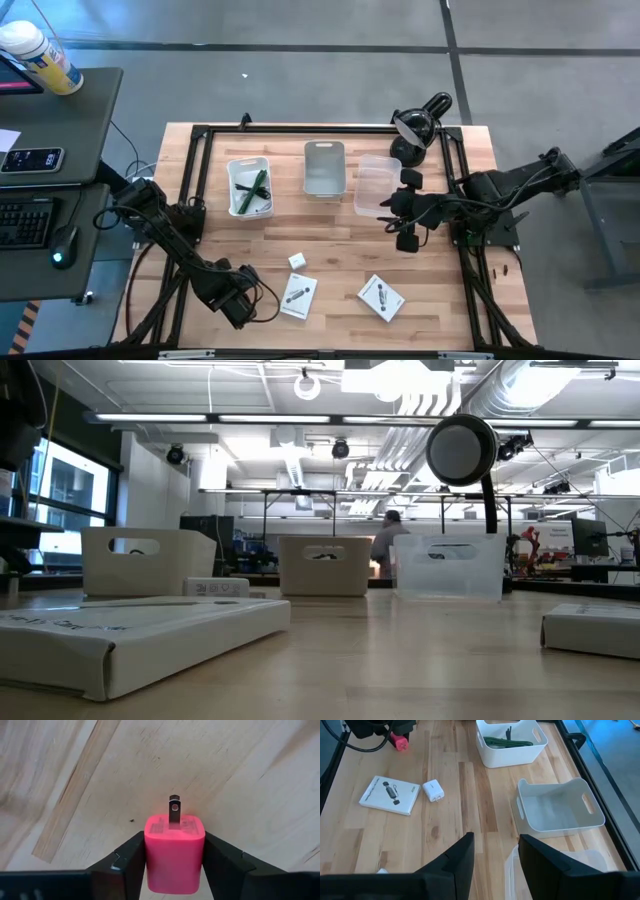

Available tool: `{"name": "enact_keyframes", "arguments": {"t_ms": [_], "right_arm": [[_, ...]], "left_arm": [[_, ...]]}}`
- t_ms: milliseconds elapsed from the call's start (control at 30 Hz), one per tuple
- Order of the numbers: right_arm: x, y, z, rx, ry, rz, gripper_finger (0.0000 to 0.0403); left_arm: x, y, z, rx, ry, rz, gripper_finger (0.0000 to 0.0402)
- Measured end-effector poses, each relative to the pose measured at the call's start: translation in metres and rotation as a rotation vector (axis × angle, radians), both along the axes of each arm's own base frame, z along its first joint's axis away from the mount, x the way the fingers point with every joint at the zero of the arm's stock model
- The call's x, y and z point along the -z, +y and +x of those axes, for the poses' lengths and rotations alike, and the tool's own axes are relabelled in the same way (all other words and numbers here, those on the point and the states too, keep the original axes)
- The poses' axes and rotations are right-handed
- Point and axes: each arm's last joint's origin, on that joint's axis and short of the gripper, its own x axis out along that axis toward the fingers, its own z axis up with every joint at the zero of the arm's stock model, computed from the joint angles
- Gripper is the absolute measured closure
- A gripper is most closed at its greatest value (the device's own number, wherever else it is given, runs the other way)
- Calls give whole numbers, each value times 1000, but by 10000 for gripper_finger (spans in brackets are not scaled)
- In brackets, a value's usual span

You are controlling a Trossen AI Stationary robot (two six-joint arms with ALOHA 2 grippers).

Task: Pick and place items into bin
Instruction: Put the pink charger adapter into the gray bin

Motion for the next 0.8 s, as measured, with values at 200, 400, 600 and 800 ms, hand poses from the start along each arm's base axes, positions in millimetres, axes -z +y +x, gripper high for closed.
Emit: {"name": "enact_keyframes", "arguments": {"t_ms": [200, 400, 600, 800], "right_arm": [[0, 0, 0, 0, 0, 0, 258], [0, 0, 0, 0, 0, 0, 258], [0, 0, 0, 0, 0, 0, 258], [0, 0, 0, 0, 0, 0, 258]], "left_arm": [[0, 0, 0, 0, 0, -1, 250], [0, -1, 1, -1, -18, 0, 247], [-1, -2, 4, -4, -62, 3, 246], [-8, -2, 8, -8, -110, 37, 245]]}}
